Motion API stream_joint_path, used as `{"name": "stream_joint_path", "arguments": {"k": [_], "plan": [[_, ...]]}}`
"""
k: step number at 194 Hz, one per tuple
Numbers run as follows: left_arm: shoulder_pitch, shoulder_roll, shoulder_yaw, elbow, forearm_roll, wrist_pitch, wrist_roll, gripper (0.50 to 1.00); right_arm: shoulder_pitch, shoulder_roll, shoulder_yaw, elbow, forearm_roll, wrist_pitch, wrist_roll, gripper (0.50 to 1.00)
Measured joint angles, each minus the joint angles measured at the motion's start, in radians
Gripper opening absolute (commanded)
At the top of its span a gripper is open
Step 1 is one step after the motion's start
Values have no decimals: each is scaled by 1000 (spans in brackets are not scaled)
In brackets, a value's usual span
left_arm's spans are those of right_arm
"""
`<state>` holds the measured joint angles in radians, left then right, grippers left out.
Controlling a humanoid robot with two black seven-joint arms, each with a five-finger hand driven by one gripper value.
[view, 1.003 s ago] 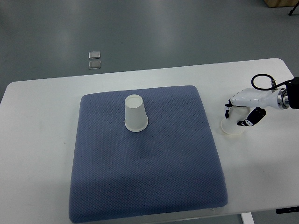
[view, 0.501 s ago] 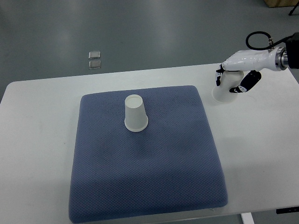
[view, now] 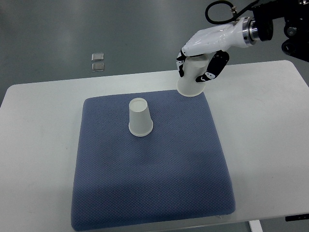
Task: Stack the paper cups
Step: 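Lift the cup and carry it over the cup on the pad, then lower the held cup onto the upside-down cup and release it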
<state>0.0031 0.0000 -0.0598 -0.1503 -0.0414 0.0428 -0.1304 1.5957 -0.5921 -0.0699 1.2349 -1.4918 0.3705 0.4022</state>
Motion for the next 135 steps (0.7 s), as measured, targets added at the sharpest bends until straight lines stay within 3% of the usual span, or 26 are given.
{"name": "stream_joint_path", "arguments": {"k": [66, 135], "plan": [[0, 0, 0, 0, 0, 0, 0, 1000, 59, 175, 0, -27, 31, 29, -5, 631], [0, 0, 0, 0, 0, 0, 0, 1000, 55, 318, -1, -143, 31, 29, -6, 631]]}}
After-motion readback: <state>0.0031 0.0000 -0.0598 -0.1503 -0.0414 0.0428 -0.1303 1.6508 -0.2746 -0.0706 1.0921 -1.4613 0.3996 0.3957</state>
